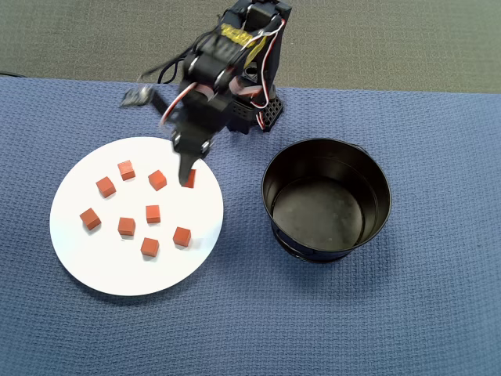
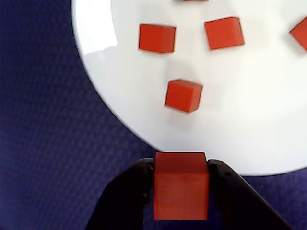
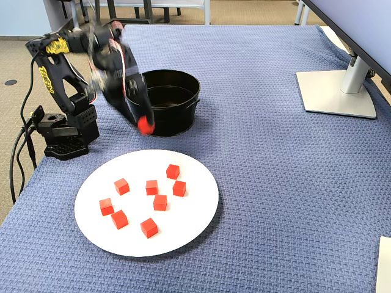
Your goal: Pick up the red cubes from the white plate and place them in the black recipient
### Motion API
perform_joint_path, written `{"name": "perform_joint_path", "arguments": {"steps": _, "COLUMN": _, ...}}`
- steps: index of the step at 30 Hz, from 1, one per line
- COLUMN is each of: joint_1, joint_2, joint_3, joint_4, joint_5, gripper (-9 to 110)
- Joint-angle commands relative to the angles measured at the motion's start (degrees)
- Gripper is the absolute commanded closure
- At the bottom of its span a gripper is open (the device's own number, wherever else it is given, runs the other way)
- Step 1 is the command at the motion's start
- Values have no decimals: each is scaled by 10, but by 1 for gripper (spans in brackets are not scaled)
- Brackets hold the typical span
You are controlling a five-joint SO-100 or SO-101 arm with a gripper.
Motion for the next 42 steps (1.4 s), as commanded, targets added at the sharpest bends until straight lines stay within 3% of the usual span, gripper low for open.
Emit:
{"name": "perform_joint_path", "arguments": {"steps": 1, "joint_1": -98, "joint_2": 76, "joint_3": -83, "joint_4": 59, "joint_5": 69, "gripper": 101}}
{"name": "perform_joint_path", "arguments": {"steps": 11, "joint_1": -401, "joint_2": 63, "joint_3": -37, "joint_4": 28, "joint_5": 207, "gripper": 102}}
{"name": "perform_joint_path", "arguments": {"steps": 12, "joint_1": -422, "joint_2": 55, "joint_3": -25, "joint_4": 17, "joint_5": 207, "gripper": 96}}
{"name": "perform_joint_path", "arguments": {"steps": 14, "joint_1": -468, "joint_2": 36, "joint_3": -11, "joint_4": 1, "joint_5": 196, "gripper": 66}}
{"name": "perform_joint_path", "arguments": {"steps": 16, "joint_1": -480, "joint_2": 25, "joint_3": -19, "joint_4": 4, "joint_5": 200, "gripper": 63}}
{"name": "perform_joint_path", "arguments": {"steps": 20, "joint_1": -394, "joint_2": 26, "joint_3": -33, "joint_4": 14, "joint_5": 170, "gripper": 69}}
{"name": "perform_joint_path", "arguments": {"steps": 24, "joint_1": -229, "joint_2": 14, "joint_3": -24, "joint_4": -22, "joint_5": 103, "gripper": 89}}
{"name": "perform_joint_path", "arguments": {"steps": 29, "joint_1": -80, "joint_2": -58, "joint_3": 14, "joint_4": -67, "joint_5": -13, "gripper": 96}}
{"name": "perform_joint_path", "arguments": {"steps": 35, "joint_1": 19, "joint_2": -113, "joint_3": 62, "joint_4": -136, "joint_5": -171, "gripper": 87}}
{"name": "perform_joint_path", "arguments": {"steps": 42, "joint_1": 66, "joint_2": -158, "joint_3": 49, "joint_4": -143, "joint_5": -305, "gripper": 81}}
